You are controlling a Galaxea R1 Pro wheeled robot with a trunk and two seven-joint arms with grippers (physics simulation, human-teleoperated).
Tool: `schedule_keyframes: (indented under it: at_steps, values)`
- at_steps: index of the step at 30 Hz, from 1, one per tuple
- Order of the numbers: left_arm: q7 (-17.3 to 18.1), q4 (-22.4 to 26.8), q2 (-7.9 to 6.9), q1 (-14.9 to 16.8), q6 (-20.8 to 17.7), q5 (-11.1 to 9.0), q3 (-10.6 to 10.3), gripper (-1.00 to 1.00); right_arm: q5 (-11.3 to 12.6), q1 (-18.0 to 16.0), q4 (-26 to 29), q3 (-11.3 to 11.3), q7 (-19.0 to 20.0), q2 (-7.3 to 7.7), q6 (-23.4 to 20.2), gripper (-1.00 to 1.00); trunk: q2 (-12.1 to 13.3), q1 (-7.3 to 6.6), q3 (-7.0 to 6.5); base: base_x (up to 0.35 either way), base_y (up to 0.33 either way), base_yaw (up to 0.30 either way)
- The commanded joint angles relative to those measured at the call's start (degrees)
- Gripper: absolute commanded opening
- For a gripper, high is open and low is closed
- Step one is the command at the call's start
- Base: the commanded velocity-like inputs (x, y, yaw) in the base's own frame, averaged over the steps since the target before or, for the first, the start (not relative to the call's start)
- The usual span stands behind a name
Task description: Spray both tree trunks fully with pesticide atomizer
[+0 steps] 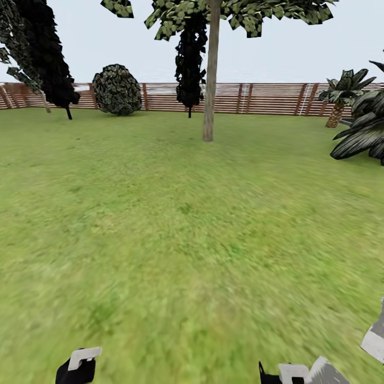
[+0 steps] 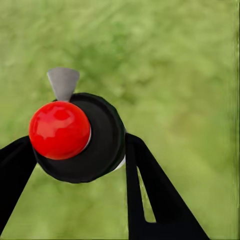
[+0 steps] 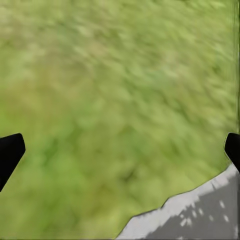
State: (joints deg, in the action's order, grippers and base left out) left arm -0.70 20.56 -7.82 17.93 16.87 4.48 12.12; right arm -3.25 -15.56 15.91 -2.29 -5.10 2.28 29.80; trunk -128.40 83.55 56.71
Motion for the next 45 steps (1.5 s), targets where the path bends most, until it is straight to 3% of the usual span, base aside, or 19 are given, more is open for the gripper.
schedule_keyframes:
  at_steps: [1,16,45]
  values:
    - [0.0,0.0,0.00,0.0,0.0,0.0,0.0,-1.00,0.0,0.0,0.0,0.0,0.0,0.00,0.0,1.00,0.0,0.00,0.00,0.339,0.000,-0.266]
    - [0.0,0.0,0.00,0.0,0.0,0.0,0.0,-1.00,0.1,0.0,0.0,0.0,0.0,-0.05,0.0,1.00,0.0,0.00,0.00,0.339,0.000,-0.256]
    - [0.0,0.0,0.00,0.0,0.0,0.0,0.0,-1.00,0.1,0.0,0.0,-0.1,0.0,-0.06,0.0,1.00,0.0,0.00,0.00,0.339,0.000,-0.008]
